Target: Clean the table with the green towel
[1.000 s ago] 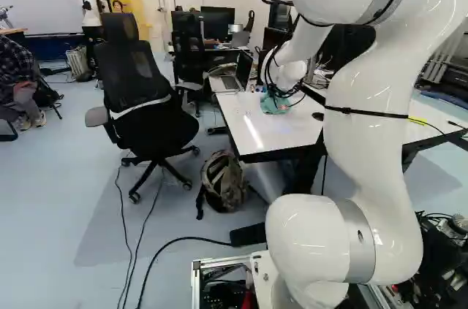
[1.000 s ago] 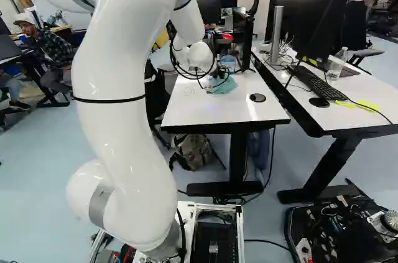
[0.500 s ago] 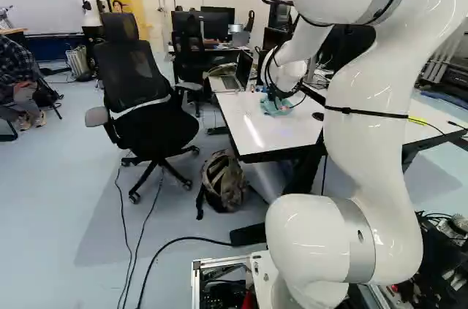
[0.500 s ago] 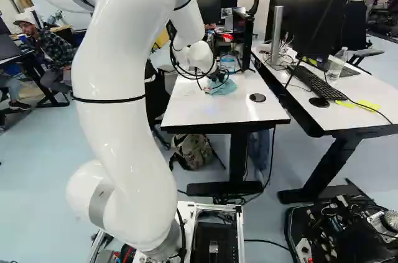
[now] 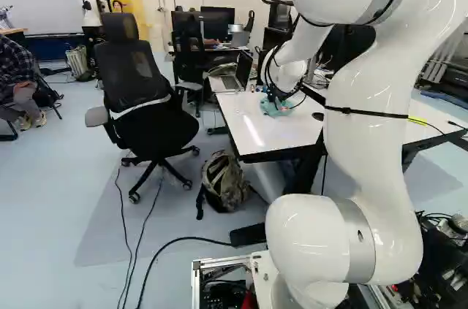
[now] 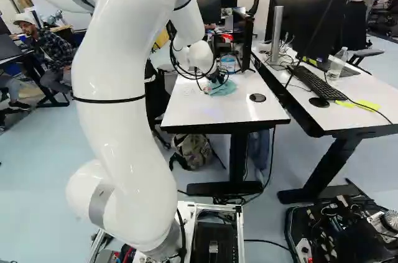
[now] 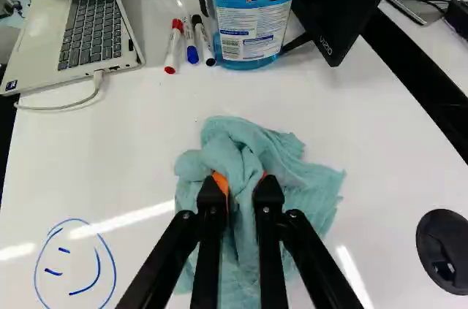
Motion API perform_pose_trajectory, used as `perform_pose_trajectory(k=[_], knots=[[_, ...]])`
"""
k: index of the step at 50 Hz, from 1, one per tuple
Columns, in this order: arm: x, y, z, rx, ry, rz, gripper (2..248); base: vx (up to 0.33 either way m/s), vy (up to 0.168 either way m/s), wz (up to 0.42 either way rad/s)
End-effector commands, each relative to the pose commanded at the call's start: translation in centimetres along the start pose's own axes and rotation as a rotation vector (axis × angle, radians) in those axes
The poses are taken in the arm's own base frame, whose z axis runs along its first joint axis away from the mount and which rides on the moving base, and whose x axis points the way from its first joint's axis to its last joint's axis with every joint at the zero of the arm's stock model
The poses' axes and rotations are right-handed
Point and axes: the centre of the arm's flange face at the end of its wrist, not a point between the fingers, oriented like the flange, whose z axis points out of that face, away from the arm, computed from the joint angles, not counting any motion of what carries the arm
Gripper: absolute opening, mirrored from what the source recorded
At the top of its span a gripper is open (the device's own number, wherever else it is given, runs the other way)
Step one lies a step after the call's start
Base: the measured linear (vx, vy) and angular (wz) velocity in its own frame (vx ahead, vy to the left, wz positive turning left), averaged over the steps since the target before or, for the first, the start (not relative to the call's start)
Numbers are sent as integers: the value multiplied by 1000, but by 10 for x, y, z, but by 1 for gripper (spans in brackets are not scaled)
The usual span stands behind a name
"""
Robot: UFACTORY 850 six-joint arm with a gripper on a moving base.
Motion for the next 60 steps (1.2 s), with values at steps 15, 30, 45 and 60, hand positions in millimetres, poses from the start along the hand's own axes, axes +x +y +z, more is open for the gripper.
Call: perform_pose_trajectory(k=[15, 30, 45, 60], knots=[[6, -3, 7, 4, 5, -4, 51, 0, 0, 0], [22, -18, 25, 20, 21, -20, 51, 0, 0, 0], [37, -12, 44, 14, 38, -13, 51, 0, 0, 0], [40, 12, 47, -13, 42, 13, 51, 0, 0, 0]])
